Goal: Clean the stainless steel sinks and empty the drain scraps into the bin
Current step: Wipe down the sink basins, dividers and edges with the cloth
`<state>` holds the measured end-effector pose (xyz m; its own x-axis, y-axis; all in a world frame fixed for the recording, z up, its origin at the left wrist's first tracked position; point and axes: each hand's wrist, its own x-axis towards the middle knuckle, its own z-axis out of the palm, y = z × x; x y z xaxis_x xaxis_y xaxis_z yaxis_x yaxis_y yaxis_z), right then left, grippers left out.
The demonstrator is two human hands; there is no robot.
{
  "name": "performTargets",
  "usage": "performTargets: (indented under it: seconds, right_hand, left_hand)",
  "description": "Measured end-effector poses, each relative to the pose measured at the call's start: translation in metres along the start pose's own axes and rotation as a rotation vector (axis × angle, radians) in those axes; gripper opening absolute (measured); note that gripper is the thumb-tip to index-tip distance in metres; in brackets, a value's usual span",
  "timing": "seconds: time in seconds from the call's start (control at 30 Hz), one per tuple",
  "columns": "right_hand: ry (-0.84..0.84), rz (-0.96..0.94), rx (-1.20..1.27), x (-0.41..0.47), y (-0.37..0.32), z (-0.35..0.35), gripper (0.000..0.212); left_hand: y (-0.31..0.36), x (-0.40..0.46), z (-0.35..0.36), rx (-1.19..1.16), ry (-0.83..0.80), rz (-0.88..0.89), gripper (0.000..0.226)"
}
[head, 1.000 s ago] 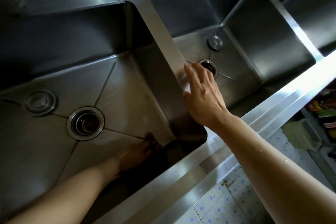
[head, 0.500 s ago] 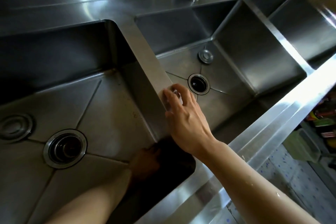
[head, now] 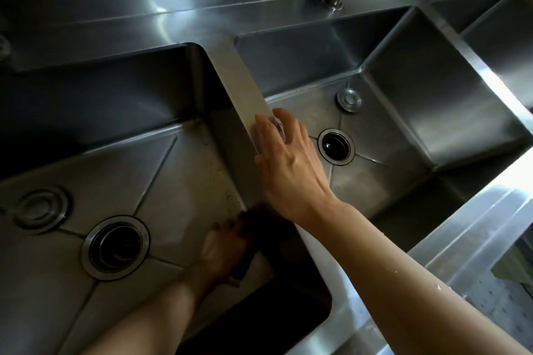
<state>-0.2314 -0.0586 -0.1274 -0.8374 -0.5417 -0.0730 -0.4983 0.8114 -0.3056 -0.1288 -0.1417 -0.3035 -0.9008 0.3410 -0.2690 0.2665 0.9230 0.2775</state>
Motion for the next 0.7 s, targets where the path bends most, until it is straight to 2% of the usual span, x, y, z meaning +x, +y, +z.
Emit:
performTargets:
  seconds: [0.03,0.1,0.23,0.37,0.43,0.53,0.63,0.7]
  right_hand:
    - [-0.009,-0.006,-0.01,0.004,0.0,0.001,0.054]
    - [-0.019,-0.024,-0.025,0.011,0.001,0.004,0.055]
    - [-0.013,-0.038,-0.019,0.022,0.0,0.009,0.058]
    - [-0.046,-0.047,-0.02,0.032,-0.002,0.008,0.06]
    - [-0.05,-0.05,-0.02,0.04,-0.004,0.008,0.061]
    - [-0.025,-0.049,-0.02,0.051,-0.011,0.011,0.061]
    - [0.034,-0.055,0.008,0.058,-0.017,0.015,0.08]
    - [0.065,-0.052,0.022,0.06,-0.018,0.019,0.083]
  left_hand:
    - [-0.007,0.004,0.0,0.007,0.027,-0.031,0.034]
    - [-0.019,0.01,0.0,0.005,0.059,-0.091,0.049]
    - [-0.037,0.022,-0.015,-0.024,0.243,-0.175,0.041]
    - [-0.057,0.035,-0.029,-0.031,0.166,-0.358,0.07]
    - [-0.068,0.045,-0.037,-0.06,0.141,-0.481,0.073]
    - [-0.087,0.061,-0.043,-0.064,0.138,-0.568,0.077]
    - [-0.103,0.075,-0.046,-0.09,0.163,-0.617,0.069]
    - [-0.117,0.085,-0.044,-0.134,0.192,-0.65,0.053]
